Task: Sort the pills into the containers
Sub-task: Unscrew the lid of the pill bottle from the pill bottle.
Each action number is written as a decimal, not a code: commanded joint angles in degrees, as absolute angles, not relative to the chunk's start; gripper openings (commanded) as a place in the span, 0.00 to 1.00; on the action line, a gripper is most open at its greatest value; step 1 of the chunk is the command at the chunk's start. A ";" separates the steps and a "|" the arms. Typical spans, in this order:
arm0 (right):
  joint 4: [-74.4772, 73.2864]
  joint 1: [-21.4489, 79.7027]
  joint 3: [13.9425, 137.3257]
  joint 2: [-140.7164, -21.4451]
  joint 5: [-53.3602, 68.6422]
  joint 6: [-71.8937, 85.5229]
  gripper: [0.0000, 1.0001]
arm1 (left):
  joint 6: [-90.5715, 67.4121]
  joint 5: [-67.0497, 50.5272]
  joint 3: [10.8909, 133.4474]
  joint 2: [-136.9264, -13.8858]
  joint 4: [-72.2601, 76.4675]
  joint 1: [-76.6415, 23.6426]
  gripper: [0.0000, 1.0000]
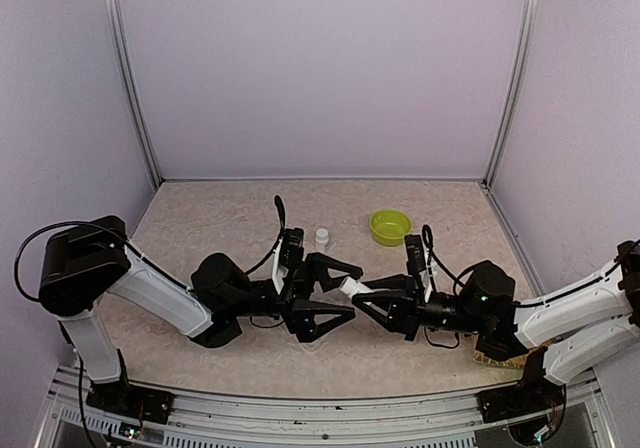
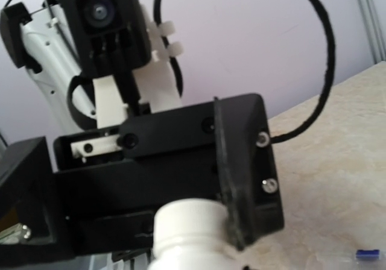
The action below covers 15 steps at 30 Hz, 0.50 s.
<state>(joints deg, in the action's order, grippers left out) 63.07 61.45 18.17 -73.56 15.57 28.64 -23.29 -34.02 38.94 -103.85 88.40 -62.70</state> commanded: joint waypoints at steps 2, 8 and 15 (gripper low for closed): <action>60.82 61.16 17.47 -71.29 6.97 29.87 0.26 | -22.41 -34.19 38.65 -103.17 90.37 -62.84 0.92; 59.77 61.12 16.16 -68.47 2.65 30.13 0.26 | -22.41 -34.65 38.52 -103.23 89.72 -62.91 0.92; 59.51 61.10 15.08 -66.46 0.42 29.85 0.26 | -22.08 -35.41 38.71 -102.84 88.19 -63.10 0.92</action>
<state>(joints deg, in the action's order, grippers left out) 59.33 62.00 16.08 -68.01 9.15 29.61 -22.68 -31.27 38.94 -103.85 87.55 -62.30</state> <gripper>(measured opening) 0.281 0.920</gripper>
